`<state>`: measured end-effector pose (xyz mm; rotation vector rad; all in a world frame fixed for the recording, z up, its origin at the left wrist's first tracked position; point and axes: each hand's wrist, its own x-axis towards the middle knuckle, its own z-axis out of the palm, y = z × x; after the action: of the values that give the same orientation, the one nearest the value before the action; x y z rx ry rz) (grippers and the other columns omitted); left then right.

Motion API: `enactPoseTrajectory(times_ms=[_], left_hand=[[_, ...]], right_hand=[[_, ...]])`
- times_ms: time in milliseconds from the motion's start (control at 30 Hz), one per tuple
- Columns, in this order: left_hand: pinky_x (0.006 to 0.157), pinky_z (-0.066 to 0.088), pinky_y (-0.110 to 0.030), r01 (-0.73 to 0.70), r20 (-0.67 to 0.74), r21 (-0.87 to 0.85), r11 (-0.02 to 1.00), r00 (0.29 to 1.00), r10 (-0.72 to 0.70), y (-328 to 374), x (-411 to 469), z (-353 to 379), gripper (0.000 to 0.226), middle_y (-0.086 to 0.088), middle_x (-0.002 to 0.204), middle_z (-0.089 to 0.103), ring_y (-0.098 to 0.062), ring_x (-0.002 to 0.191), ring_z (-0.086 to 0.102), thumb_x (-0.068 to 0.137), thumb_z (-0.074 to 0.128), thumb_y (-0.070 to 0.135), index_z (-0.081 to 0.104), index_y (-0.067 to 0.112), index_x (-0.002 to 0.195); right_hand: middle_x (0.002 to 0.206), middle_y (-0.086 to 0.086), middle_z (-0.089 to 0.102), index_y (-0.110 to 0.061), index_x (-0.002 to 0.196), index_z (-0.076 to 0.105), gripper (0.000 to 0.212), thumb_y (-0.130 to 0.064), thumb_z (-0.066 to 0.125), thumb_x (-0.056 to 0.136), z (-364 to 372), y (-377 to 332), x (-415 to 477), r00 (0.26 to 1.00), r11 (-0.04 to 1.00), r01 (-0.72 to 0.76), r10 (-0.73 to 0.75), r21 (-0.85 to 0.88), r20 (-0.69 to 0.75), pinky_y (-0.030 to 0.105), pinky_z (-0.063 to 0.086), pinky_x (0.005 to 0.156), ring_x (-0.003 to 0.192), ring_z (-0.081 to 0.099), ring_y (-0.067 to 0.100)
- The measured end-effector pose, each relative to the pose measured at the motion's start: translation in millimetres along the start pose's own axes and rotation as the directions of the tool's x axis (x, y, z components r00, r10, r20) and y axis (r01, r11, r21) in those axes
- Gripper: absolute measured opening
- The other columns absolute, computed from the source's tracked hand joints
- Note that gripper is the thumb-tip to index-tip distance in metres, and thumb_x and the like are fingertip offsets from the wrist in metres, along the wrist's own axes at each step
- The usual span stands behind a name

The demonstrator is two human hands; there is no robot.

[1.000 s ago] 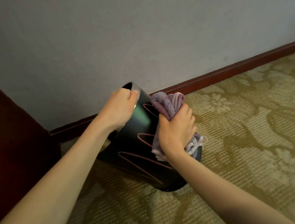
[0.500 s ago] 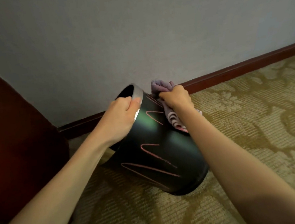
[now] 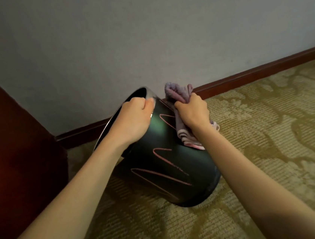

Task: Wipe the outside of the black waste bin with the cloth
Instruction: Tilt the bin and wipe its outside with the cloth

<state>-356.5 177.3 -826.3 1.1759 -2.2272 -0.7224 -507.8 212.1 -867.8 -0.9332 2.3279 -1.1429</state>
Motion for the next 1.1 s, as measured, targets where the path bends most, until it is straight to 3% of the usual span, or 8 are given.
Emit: enactPoseTrajectory(times_ms=[200, 333, 500, 600, 700, 900, 1000, 1100], left_hand=[[0.038, 0.022, -0.020, 0.042, -0.005, 0.017, 0.999, 0.999, -0.042, 0.3, 14.6, -1.9, 0.049, -0.002, 0.049, 0.032, -0.019, 0.047, 0.032, 0.096, 0.038, 0.024, 0.031, 0.015, 0.049], [0.046, 0.021, -0.033, 0.071, 0.023, 0.012, 0.997, 0.997, -0.071, 1.3, 20.7, -2.9, 0.047, -0.002, 0.051, 0.034, -0.017, 0.048, 0.032, 0.097, 0.038, 0.024, 0.035, 0.015, 0.051], [0.045, 0.020, -0.030, 0.056, 0.015, -0.061, 0.997, 0.998, -0.056, -8.5, 12.4, -6.2, 0.043, 0.001, 0.053, 0.034, -0.016, 0.051, 0.032, 0.096, 0.038, 0.023, 0.035, 0.017, 0.054], [0.042, 0.023, -0.022, 0.035, -0.008, -0.090, 0.995, 0.999, -0.036, -15.4, 3.3, -9.2, 0.043, 0.005, 0.052, 0.032, -0.005, 0.044, 0.030, 0.097, 0.039, 0.025, 0.033, 0.018, 0.055], [0.048, 0.028, -0.028, 0.059, -0.003, -0.094, 0.994, 0.998, -0.060, -21.7, -4.9, -11.6, 0.042, 0.006, 0.054, 0.034, -0.005, 0.047, 0.032, 0.097, 0.039, 0.031, 0.033, 0.018, 0.057], [0.055, 0.032, -0.035, 0.037, 0.013, -0.125, 0.991, 0.999, -0.036, -24.5, -17.4, -17.6, 0.043, 0.002, 0.056, 0.039, -0.014, 0.053, 0.038, 0.097, 0.038, 0.034, 0.040, 0.006, 0.064], [0.058, 0.038, -0.044, 0.002, 0.018, -0.150, 0.989, 1.000, 0.001, -21.4, -21.4, -16.8, 0.046, -0.007, 0.060, 0.046, -0.020, 0.058, 0.045, 0.097, 0.037, 0.032, 0.045, -0.004, 0.069], [0.058, 0.038, -0.043, 0.002, -0.009, -0.123, 0.992, 1.000, -0.004, -18.9, -19.7, -13.8, 0.045, -0.007, 0.060, 0.044, -0.022, 0.059, 0.044, 0.096, 0.037, 0.032, 0.041, 0.001, 0.064]], right_hand=[[0.110, 0.022, 0.061, -0.002, 0.105, 0.051, 0.038, -0.033, 0.056, 0.085, -9.8, -3.6, -43.9, 0.972, 0.968, 0.223, -0.230, -0.117, -0.054, 0.035, 0.033, 0.072, 0.100, 0.055, 0.041], [0.115, 0.014, 0.053, -0.004, 0.116, 0.046, 0.052, -0.043, 0.057, 0.083, 5.2, -2.6, -66.0, 0.943, 0.930, 0.250, -0.297, -0.268, -0.151, 0.038, 0.034, 0.071, 0.104, 0.051, 0.037], [0.113, 0.010, 0.053, -0.008, 0.112, 0.047, 0.050, -0.046, 0.058, 0.080, 14.9, -8.3, -62.4, 0.937, 0.946, 0.237, -0.282, -0.221, -0.206, 0.035, 0.030, 0.069, 0.106, 0.050, 0.032], [0.108, 0.011, 0.059, -0.009, 0.102, 0.051, 0.043, -0.045, 0.055, 0.079, 15.5, -20.3, -41.4, 0.960, 0.966, 0.209, -0.232, -0.151, -0.155, 0.037, 0.033, 0.070, 0.101, 0.055, 0.035], [0.099, 0.012, 0.064, -0.016, 0.089, 0.050, 0.029, -0.042, 0.055, 0.079, 16.8, -32.7, -16.9, 0.984, 0.979, 0.167, -0.173, -0.116, -0.045, 0.035, 0.032, 0.068, 0.094, 0.059, 0.038], [0.130, 0.013, 0.058, -0.016, 0.130, 0.052, 0.060, -0.042, 0.061, 0.076, 28.0, -40.5, 28.8, 0.981, 0.995, 0.025, -0.005, -0.101, 0.193, 0.035, 0.039, 0.083, 0.116, 0.055, 0.037], [0.133, 0.014, 0.055, -0.014, 0.131, 0.051, 0.061, -0.039, 0.061, 0.077, 28.5, -39.3, 39.1, 0.964, 0.995, -0.038, 0.062, -0.095, 0.258, 0.036, 0.043, 0.093, 0.118, 0.054, 0.036], [0.131, 0.013, 0.057, -0.016, 0.130, 0.052, 0.057, -0.038, 0.059, 0.078, 27.4, -33.6, 35.1, 0.982, 0.996, -0.012, 0.029, -0.090, 0.189, 0.033, 0.038, 0.084, 0.117, 0.054, 0.037]])
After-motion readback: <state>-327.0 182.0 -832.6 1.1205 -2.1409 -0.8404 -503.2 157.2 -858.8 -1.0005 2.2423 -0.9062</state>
